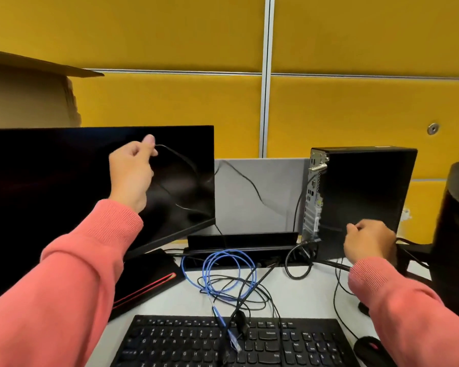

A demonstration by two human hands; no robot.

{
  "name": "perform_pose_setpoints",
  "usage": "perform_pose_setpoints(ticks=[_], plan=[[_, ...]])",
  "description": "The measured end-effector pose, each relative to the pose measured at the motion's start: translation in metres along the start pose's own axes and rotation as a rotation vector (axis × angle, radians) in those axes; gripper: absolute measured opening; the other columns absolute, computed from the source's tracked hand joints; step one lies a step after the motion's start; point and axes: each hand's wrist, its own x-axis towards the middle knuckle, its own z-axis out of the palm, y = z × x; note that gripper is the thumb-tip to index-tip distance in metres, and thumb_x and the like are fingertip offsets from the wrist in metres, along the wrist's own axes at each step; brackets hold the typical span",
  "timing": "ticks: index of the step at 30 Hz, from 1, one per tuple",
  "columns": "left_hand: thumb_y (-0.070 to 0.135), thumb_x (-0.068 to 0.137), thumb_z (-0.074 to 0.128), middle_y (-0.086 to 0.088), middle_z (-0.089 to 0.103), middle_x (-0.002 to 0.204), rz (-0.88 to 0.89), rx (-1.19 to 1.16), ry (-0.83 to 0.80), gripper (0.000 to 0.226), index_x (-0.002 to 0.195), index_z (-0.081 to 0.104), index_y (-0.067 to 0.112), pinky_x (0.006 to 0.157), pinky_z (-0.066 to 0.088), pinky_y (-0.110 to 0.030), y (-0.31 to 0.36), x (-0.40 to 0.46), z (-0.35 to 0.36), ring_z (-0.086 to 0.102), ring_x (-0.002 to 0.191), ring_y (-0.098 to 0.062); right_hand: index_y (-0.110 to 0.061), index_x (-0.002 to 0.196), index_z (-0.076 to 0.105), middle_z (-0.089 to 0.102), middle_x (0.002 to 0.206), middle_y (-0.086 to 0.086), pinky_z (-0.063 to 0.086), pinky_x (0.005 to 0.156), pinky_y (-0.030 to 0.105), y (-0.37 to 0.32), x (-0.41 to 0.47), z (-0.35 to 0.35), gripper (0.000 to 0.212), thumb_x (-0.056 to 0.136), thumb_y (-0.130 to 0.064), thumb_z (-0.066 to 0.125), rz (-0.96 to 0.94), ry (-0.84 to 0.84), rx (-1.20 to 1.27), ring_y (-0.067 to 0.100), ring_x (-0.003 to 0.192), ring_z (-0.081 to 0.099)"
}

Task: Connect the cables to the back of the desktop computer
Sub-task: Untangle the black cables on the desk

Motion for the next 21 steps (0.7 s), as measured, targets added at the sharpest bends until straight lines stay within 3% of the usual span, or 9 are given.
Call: perform_pose_setpoints(ticks=[2,4,8,14,16,17,19,21], plan=[[0.041,0.101,0.062,0.004,0.036,0.060,-0.091,-0.122,0.081,0.036,0.071,0.063,0.021,0.063,0.038,-0.033,0.006,0.011,-0.008,0.035,0.054,-0.011,-0.011,0.083,0.072,0.066,0.097,0.019,0.045,0.075,0.035,0.015,-0.001,0.006,0.020,0.096,-0.022,0.062,-0.001,-0.069,-0.139,0.039,0.092,0.062],[0.042,0.101,0.062,0.005,0.037,0.061,-0.107,-0.155,0.080,0.035,0.073,0.065,0.021,0.065,0.040,-0.033,0.010,0.016,-0.010,0.037,0.057,-0.011,-0.011,0.090,0.072,0.064,0.091,0.014,0.049,0.079,0.032,0.028,-0.008,0.014,0.018,0.096,-0.022,0.058,-0.044,-0.175,-0.345,0.035,0.088,0.060],[0.044,0.103,0.058,0.008,0.036,0.052,0.009,0.002,-0.112,0.038,0.076,0.068,0.018,0.060,0.038,-0.032,0.017,-0.001,0.011,0.035,0.049,-0.009,-0.022,0.097,0.071,0.070,0.101,0.004,0.044,0.086,0.037,0.029,-0.024,0.032,0.023,0.098,-0.040,0.056,-0.193,-0.247,-0.542,0.031,0.104,0.063],[0.031,0.101,0.056,0.016,0.042,0.053,0.146,0.062,-0.453,0.032,0.076,0.069,0.014,0.062,0.033,-0.033,0.033,-0.036,0.049,0.037,0.054,-0.008,-0.033,0.115,0.068,0.058,0.125,0.002,0.040,0.097,0.044,-0.027,-0.034,0.032,0.023,0.099,-0.042,0.055,-0.451,-0.336,-0.431,0.029,0.120,0.053],[0.026,0.101,0.060,0.015,0.051,0.058,0.276,0.173,-0.516,0.025,0.083,0.069,0.011,0.063,0.036,-0.030,0.039,-0.044,0.059,0.042,0.056,-0.005,-0.029,0.111,0.071,0.064,0.123,0.002,0.044,0.099,0.042,-0.049,-0.035,0.025,0.022,0.097,-0.037,0.057,-0.489,-0.368,-0.204,0.027,0.117,0.058],[0.025,0.101,0.061,0.013,0.053,0.061,0.329,0.215,-0.539,0.022,0.086,0.069,0.010,0.060,0.035,-0.026,0.041,-0.048,0.064,0.041,0.055,-0.005,-0.023,0.105,0.074,0.070,0.116,0.003,0.048,0.096,0.040,-0.061,-0.037,0.019,0.022,0.096,-0.035,0.058,-0.484,-0.420,0.023,0.026,0.110,0.064],[0.024,0.101,0.064,0.002,0.054,0.066,0.441,0.287,-0.559,0.019,0.088,0.068,0.010,0.055,0.034,-0.021,0.046,-0.054,0.073,0.040,0.055,-0.005,-0.016,0.097,0.077,0.077,0.100,0.005,0.050,0.089,0.038,-0.093,-0.051,-0.002,0.028,0.100,-0.035,0.056,-0.406,-0.612,0.501,0.023,0.097,0.071],[0.022,0.100,0.066,-0.004,0.057,0.065,0.564,0.352,-0.558,0.017,0.087,0.068,0.011,0.054,0.033,-0.017,0.051,-0.061,0.078,0.043,0.057,-0.006,-0.016,0.099,0.077,0.077,0.093,0.005,0.051,0.088,0.039,-0.123,-0.063,-0.022,0.034,0.102,-0.040,0.053,-0.377,-0.790,0.778,0.021,0.089,0.073]])
